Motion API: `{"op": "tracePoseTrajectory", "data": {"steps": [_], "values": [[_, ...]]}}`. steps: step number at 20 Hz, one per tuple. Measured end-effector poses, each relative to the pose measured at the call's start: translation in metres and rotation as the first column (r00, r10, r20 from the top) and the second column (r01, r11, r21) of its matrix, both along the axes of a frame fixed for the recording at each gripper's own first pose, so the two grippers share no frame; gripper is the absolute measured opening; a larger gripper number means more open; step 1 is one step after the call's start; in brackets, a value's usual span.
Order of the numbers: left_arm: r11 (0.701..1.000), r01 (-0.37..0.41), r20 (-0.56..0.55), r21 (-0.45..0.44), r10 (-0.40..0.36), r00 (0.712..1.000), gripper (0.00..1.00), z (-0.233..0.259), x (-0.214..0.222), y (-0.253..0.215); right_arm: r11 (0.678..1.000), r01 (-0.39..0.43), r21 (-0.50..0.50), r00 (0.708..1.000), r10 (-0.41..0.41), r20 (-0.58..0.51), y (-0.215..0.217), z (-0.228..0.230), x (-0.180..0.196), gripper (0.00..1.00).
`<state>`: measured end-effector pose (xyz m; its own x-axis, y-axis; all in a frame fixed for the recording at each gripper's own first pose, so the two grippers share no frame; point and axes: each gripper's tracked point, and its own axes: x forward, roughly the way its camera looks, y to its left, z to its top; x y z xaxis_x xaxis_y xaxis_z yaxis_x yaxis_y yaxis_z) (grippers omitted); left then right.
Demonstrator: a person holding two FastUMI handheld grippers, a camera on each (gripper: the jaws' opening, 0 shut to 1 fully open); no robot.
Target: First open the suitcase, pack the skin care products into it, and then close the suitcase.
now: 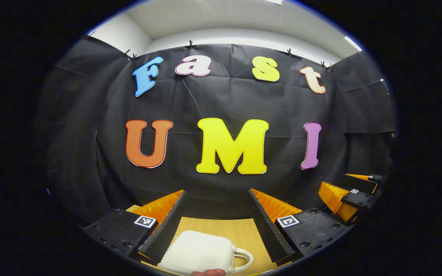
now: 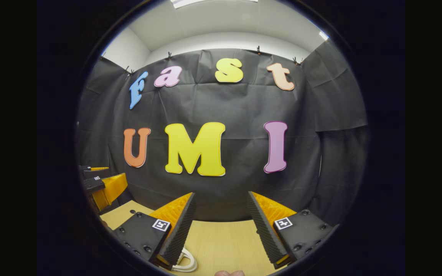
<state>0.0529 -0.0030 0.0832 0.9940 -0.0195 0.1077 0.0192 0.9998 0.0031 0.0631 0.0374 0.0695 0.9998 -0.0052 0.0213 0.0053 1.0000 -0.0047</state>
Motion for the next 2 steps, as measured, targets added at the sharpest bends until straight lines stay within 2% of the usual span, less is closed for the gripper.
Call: {"op": "tracePoseTrajectory", "data": {"steps": [2], "values": [[1.000,-0.001,-0.003,0.001,0.001,1.000,0.98,-0.0028,0.0000,0.0005,1.000,-0.003,0.003,1.000,0.003,0.001,0.0019,0.0002,0.0002,0.80]]}}
